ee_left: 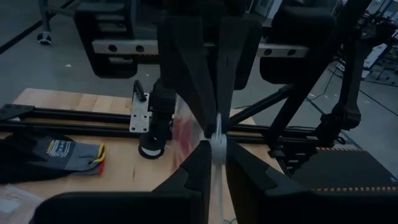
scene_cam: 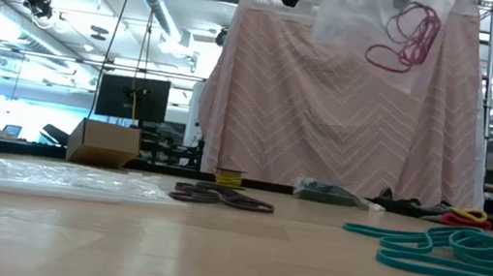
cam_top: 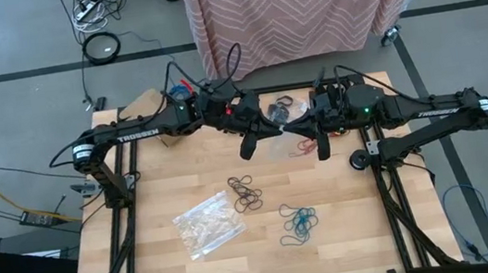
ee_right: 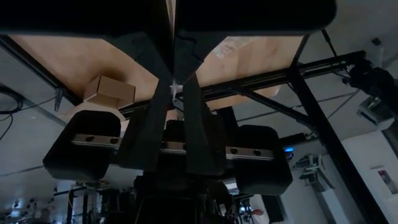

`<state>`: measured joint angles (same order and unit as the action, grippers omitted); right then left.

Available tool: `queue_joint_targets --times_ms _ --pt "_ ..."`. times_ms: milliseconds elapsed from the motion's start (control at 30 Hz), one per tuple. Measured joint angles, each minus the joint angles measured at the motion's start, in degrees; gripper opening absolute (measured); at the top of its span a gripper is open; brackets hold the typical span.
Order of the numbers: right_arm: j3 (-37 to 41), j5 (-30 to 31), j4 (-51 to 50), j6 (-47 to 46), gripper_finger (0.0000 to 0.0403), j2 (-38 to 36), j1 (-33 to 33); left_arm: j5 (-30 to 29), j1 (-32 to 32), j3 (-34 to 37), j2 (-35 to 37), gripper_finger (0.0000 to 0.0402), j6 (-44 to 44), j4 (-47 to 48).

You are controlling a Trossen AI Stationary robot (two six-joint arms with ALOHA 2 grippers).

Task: Sort rubber bands
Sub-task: Close the transparent zip bag

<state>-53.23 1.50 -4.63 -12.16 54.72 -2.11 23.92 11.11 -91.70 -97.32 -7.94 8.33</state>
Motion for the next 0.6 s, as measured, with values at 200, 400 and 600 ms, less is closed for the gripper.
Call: queue_joint_targets --times_ms 200,400,600 --pt "0.0 0.0 -0.2 0.0 0.0 0.0 0.0 0.0 0.0 0.0 0.0 0.0045 -0.1 0.6" --pt "0.0 -0.1 -0.2 0.0 0.0 0.0 -0.1 -0.3 0.0 0.0 0.0 0.0014 -0.2 1.2" --pt "0.0 -1.0 2.1 -0.3 0.0 0.0 -1.2 -0.4 -0.2 0.0 0.0 0.0014 -0.2 3.8"
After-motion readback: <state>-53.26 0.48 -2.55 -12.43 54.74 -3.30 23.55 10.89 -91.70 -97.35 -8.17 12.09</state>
